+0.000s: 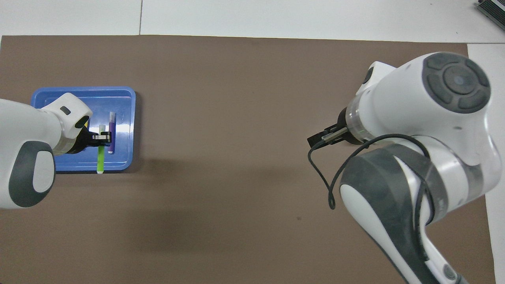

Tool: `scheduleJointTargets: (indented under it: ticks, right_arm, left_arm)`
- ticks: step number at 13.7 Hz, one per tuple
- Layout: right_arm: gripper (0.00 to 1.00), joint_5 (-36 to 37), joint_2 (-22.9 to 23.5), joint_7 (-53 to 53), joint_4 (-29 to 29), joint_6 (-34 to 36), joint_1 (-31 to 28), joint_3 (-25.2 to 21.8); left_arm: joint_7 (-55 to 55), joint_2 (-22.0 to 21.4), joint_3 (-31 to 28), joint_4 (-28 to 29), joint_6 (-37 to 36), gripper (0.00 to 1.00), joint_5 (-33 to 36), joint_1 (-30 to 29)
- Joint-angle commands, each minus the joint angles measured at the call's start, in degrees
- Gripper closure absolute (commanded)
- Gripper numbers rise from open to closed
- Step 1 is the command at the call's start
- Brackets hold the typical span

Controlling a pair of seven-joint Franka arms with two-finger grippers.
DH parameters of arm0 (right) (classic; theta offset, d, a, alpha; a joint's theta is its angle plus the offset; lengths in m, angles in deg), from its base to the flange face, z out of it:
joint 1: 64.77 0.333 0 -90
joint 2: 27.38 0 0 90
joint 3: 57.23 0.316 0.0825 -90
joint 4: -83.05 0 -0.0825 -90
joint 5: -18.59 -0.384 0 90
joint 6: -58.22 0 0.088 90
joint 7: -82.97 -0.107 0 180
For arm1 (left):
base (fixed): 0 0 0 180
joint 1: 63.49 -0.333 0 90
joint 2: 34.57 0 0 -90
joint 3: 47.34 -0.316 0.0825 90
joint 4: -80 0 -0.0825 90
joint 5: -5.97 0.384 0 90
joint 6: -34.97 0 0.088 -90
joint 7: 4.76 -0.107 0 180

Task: Right arm passes pens to left for tray arrangement
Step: 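Lower the green pen into the tray while the right gripper withdraws, then release the green pen in the tray and raise the left gripper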

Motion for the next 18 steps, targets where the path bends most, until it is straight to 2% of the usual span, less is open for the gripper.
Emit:
scheduleJointTargets:
  ticks: [1, 3, 5, 7, 9, 11, 13, 14, 16, 18]
  right_arm:
    - [0.00, 1.6, -1.2, 4.9, 0.2, 1.6, -3.7, 0.5]
    - [0.00, 1.7, -2.8, 7.7, -0.3, 2.8, -5.0, 0.2]
    - [0.00, 1.6, -3.8, 8.3, -0.4, 6.8, -8.1, 0.2]
    - [0.00, 1.3, -6.1, 8.7, -0.3, 10.4, -10.3, 0.2]
    - [0.00, 1.9, -7.1, 8.4, 0.2, 10.4, -8.0, -0.8]
    - [0.00, 1.3, -7.1, 8.9, 0.0, 10.2, -3.1, -6.2]
    - [0.00, 0.7, -7.2, 10.7, -0.5, 9.7, 4.2, -12.5]
    - [0.00, 0.7, -7.2, 11.0, -0.2, 6.0, 7.6, -14.6]
    - [0.00, 0.6, -6.9, 11.0, 0.6, -0.6, 9.9, -15.5]
    - [0.00, -0.1, -7.1, 10.9, 1.6, -1.1, 10.6, -15.5]
  left_arm:
    - [-7.1, 4.0, 0.4, -3.8, 1.4, 1.00, 3.1, -4.0]
    - [-8.3, 9.3, 0.4, -9.7, -1.1, 1.00, 4.9, -5.9]
    - [-8.8, 14.4, 0.4, -14.3, -1.3, 1.00, 9.9, -7.6]
    - [-11.2, 20.6, 0.4, -19.8, -1.2, 1.00, 10.4, -10.1]
    - [-11.8, 23.6, 0.3, -22.5, -0.5, 1.00, 11.7, -11.0]
    - [-11.9, 26.0, 0.3, -23.0, 2.7, 1.00, 14.5, -12.6]
    - [-12.5, 27.6, 0.3, -22.6, 6.2, 1.00, 16.8, -14.4]
    - [-12.6, 27.6, 0.3, -22.4, 6.2, 1.00, 17.0, -14.4]
    - [-12.5, 28.1, 0.3, -21.9, 8.2, 1.00, 16.9, -14.5]
    - [-12.4, 28.1, 0.4, -18.4, 11.8, 1.00, 16.9, -15.0]
